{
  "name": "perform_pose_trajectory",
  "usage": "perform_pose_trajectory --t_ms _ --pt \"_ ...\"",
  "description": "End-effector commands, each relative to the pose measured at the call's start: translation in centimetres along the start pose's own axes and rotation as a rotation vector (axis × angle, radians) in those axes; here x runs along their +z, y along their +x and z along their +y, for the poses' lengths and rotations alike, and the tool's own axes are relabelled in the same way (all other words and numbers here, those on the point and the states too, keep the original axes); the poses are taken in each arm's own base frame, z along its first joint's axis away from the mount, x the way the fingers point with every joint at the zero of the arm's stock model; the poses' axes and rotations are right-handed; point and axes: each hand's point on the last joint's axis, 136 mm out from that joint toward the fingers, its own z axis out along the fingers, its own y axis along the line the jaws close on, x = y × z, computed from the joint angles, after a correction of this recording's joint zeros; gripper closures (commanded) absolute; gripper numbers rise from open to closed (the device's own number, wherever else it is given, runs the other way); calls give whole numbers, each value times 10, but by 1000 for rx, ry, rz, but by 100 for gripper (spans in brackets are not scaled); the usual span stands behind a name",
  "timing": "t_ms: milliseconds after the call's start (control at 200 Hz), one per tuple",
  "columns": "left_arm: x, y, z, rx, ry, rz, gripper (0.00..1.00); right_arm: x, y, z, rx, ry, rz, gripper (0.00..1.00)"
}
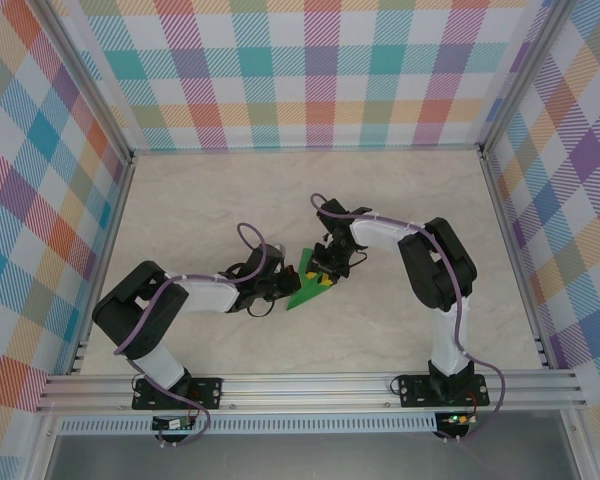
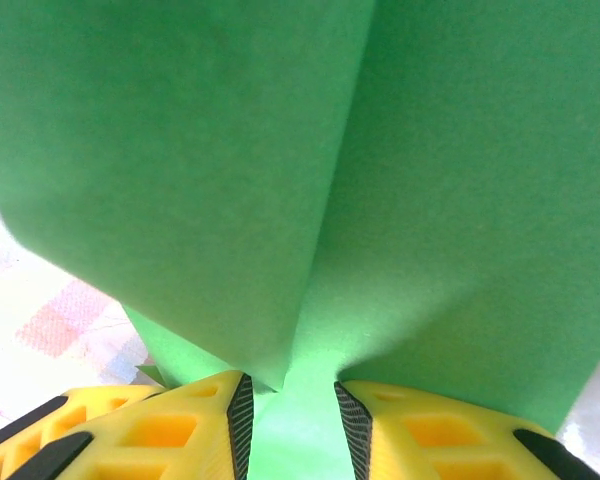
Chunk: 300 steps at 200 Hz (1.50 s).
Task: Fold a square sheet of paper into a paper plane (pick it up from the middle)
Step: Fourth fold the wing at the center of the table.
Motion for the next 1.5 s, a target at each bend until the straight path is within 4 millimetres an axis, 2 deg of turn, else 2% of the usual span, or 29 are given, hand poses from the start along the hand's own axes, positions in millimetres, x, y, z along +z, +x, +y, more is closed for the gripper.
perform_pose_trajectory --t_ms 0,190,385,515,730,1105,1495 --pt "0 2 5 2 -6 15 97 34 5 -90 121 324 25 66" --pt "-4 5 4 -4 7 20 97 35 5 -92 119 327 29 66" --pt "-16 -12 -21 12 55 -14 95 37 5 -94 118 335 32 66" --pt "-14 -18 -29 20 61 -19 95 38 5 -95 118 336 35 66" --pt "-2 -13 -19 10 32 8 95 38 5 -94 114 335 35 66" --pt "5 -8 -3 6 -28 26 97 39 5 -97 115 344 37 66" --pt "6 -8 4 14 -65 22 98 41 5 -100 116 358 39 66"
